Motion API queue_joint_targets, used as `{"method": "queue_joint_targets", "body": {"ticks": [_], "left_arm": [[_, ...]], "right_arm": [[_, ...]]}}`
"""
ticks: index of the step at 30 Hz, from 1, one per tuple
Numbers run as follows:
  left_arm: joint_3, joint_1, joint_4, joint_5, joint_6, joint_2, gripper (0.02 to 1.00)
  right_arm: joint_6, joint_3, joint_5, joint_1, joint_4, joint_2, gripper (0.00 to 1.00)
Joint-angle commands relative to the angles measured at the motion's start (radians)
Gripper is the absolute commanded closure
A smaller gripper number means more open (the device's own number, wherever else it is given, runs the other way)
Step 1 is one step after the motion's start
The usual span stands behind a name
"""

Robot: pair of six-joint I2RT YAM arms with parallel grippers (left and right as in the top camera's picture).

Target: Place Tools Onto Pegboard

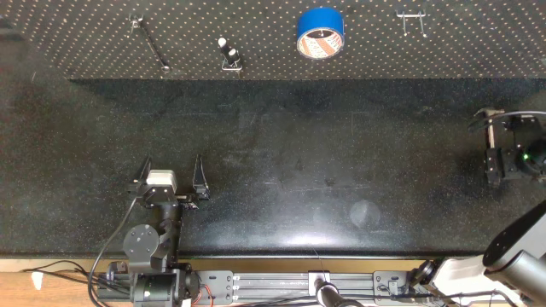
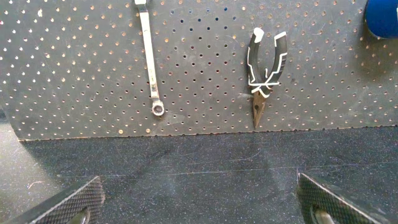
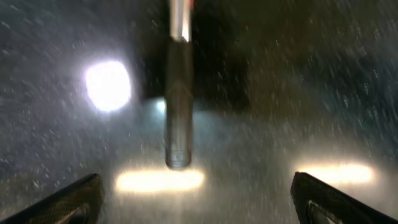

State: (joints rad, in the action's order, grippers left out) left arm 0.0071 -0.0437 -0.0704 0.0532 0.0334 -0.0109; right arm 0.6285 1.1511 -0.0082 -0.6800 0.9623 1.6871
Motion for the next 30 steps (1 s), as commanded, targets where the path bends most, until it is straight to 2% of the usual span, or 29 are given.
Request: {"method": "queue_joint_targets", "body": {"ticks": [1,8,15,20,26,29,30], "left_arm": [[-0.002,-0.004,-0.006,0.008,0.002,0.007,0.023],[-0.002,-0.004,-0.006,0.008,0.002,0.007,0.023],[-0.002,-0.004,-0.006,0.008,0.002,0.007,0.023],[-0.002,-0.004,-0.006,0.008,0.002,0.008,0.023],[-0.002,-0.004,-0.006,0.008,0.002,0.007,0.023],[-0.002,-0.004,-0.006,0.008,0.002,0.007,0.023],[-0.002,-0.004,-0.006,0.008,0.002,0.007,0.023]], "right_arm": [[0.100,-0.002,-0.113,-0.004,-0.048,0.047,0.023],[0.111,-0.002,-0.116,-0.001,-0.089,0.105,0.023],[0.136,-0.002,-0.112,0.057,-0.097,0.124,0.023],[0.125,-0.002,-0.052,0.057,-0.097,0.124,0.023],[0.125,-0.002,-0.051,0.057,-0.095,0.124,0.023],[0.125,-0.002,-0.051,0.057,-0.092,0.124,0.064],[0.125,-0.002,-0.051,0.057,-0.092,0.127,0.137]]}}
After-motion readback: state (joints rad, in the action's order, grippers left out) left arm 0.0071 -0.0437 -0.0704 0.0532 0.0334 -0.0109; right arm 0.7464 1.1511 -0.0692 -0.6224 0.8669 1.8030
